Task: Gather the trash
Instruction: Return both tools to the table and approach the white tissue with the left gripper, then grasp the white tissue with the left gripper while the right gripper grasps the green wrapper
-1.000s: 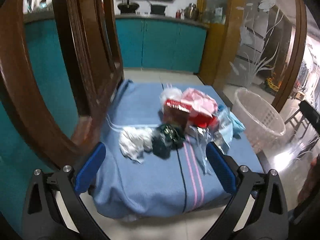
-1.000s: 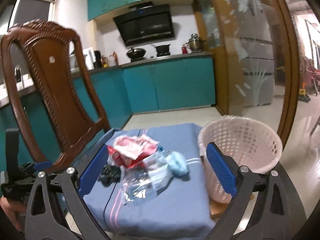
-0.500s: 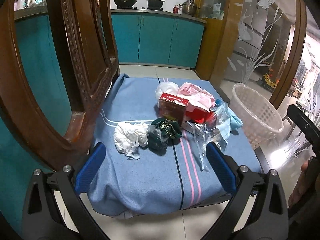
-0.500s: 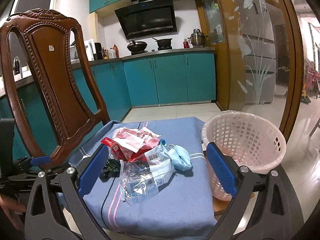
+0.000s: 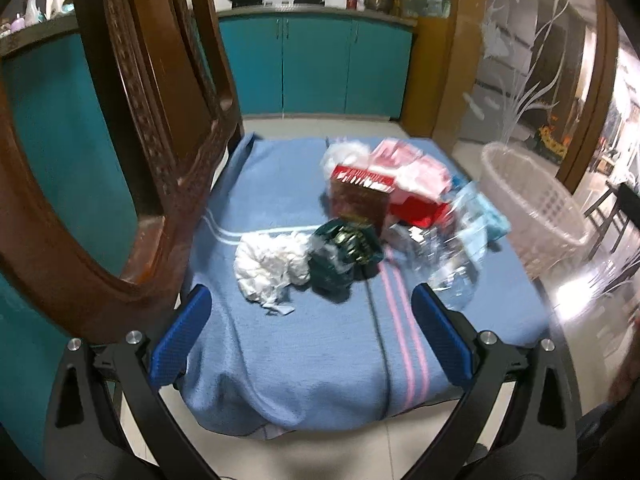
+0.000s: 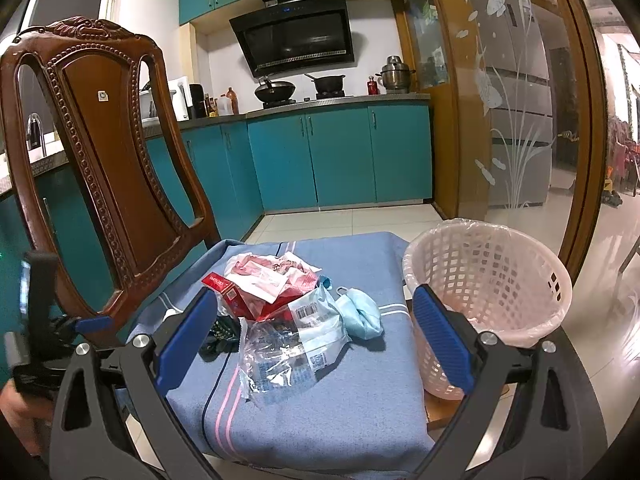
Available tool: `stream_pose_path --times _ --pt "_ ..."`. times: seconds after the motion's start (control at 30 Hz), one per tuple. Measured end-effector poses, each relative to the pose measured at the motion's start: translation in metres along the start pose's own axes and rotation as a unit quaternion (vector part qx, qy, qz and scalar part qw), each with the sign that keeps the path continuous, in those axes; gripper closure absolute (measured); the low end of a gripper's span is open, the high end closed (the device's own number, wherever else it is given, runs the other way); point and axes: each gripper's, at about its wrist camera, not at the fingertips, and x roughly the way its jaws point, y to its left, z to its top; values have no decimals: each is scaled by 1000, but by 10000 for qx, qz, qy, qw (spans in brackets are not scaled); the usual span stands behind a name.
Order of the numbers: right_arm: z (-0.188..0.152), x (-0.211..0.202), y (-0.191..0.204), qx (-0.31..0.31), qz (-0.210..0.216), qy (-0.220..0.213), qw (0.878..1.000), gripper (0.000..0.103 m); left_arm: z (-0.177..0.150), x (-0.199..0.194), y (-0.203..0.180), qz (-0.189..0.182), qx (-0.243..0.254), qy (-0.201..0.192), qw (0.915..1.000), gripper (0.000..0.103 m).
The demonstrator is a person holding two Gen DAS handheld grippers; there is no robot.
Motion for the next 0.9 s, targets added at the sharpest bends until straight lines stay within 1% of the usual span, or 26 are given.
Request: stream_pose_path --times 0.07,0.13,0.23,0.3,0.43,0.53,0.57,0.6,0.63,0.7,0.73,0.77,0.8,0.83,0.9 --pt "0 1 1 0 17 27 10000 7 0 19 1 175 109 182 9996 5" --pt "-1 3 2 -13 35 63 10000 7 1 36 -1 336 353 319 9983 8" --pt "-2 4 3 -32 40 96 9999 7 3 57 -5 551 587 402 9959 10" --pt "-2 5 3 -31 37 114 9999 7 6 69 -4 532 538 490 9959 12" --pt "-4 7 2 -27 42 169 9998 7 16 87 2 416 422 515 9969 18" --pt "-5 9 2 -50 33 194 9998 7 22 100 8 229 306 627 9973 22" --pt "-5 9 2 -53 34 203 9998 7 22 103 10 178 278 665 9972 28" --pt "-5 9 1 -52 29 208 9998 7 22 106 11 93 250 710 9971 32" --pt "-6 9 0 -45 27 212 9998 7 22 107 12 26 256 679 9974 33" --pt "-5 10 0 -24 30 215 9998 7 23 107 10 -27 323 699 9970 45" --pt "-5 10 -1 -12 40 215 9998 7 23 104 8 -70 356 713 9968 48" --pt "-5 10 0 -8 52 214 9998 7 23 103 8 -72 382 725 9966 58" --pt "-5 10 -1 -17 59 214 9998 7 23 101 6 -79 405 745 9964 81" --pt "-5 10 1 -43 64 217 9997 7 23 98 6 -91 409 769 9962 92" --pt "-6 11 2 -76 72 225 9997 7 23 89 7 -202 366 798 9959 94"
